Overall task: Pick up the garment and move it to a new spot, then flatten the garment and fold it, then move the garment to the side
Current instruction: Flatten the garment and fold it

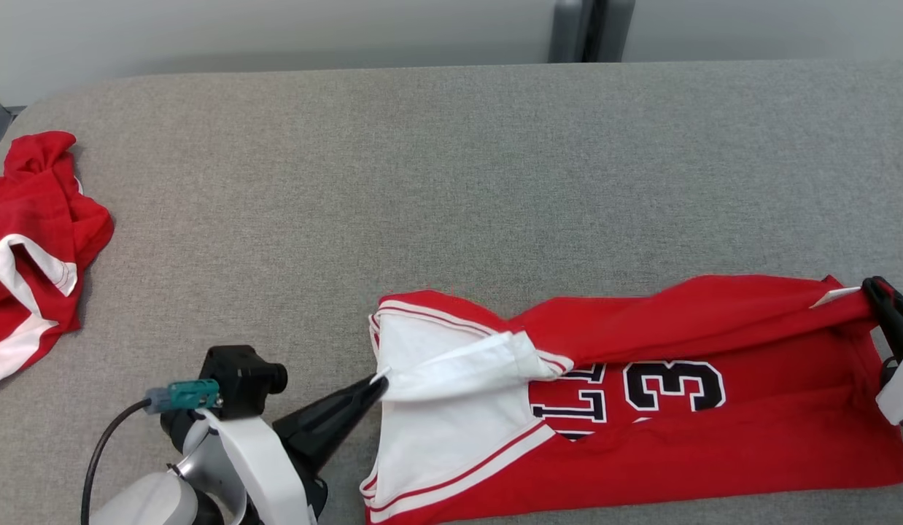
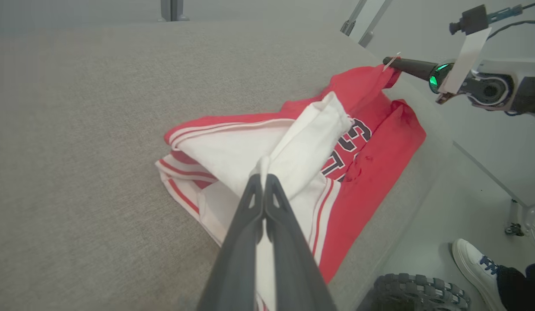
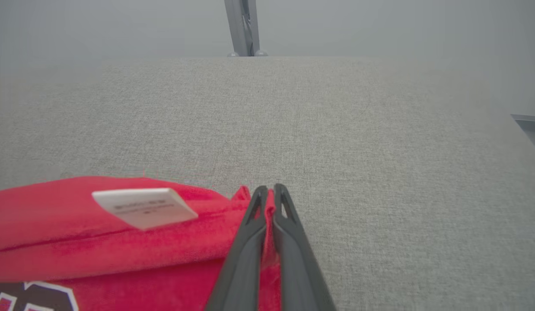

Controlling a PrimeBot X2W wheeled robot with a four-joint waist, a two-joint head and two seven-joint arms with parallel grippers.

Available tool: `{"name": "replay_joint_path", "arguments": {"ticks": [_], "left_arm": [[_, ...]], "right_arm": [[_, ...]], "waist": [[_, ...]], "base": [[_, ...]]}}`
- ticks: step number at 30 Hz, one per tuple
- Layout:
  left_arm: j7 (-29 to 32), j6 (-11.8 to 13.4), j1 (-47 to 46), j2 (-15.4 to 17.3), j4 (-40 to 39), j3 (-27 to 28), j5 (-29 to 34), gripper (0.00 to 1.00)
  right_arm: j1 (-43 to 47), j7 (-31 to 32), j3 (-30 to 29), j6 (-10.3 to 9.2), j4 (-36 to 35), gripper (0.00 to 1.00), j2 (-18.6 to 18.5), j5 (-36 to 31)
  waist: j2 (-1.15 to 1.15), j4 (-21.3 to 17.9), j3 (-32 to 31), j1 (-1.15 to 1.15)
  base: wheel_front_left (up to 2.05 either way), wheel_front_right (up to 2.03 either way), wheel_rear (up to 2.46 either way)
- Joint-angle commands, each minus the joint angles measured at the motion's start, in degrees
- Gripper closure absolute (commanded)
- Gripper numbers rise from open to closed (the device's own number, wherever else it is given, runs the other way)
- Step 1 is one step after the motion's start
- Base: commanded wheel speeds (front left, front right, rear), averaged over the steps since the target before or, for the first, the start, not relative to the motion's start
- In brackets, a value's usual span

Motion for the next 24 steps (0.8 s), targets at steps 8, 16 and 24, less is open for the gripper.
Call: {"name": "replay_joint_path", "arguments": {"ticks": [8, 16, 24], "left_arm": [[4.28, -0.55, 2.69, 3.67, -4.13, -2.39, -2.13, 1.00], [5.87, 0.15, 3.54, 4.36, -4.50, -4.12, -0.85, 1.00], [6.96, 0.64, 2.86, 4.79, -2.34, -6.55, 3.17, 1.00]], "right_arm": [[2.47, 0.98, 2.86, -0.02, -2.27, 1.00, -3.05, 0.84], [3.70, 4.48, 5.68, -0.02, -5.63, 1.00, -6.00, 1.88], [4.14, 7.64, 7.80, -0.02, -8.30, 0.90, -7.07, 2.95]], "waist": [[0.00, -0.05, -0.86, 0.00], [0.00, -0.91, -1.38, 0.00], [0.00, -1.86, -2.12, 0.00]], "base": [[0.00, 0.00, 0.00], [0.00, 0.00, 0.00], [0.00, 0.00, 0.00]]}}
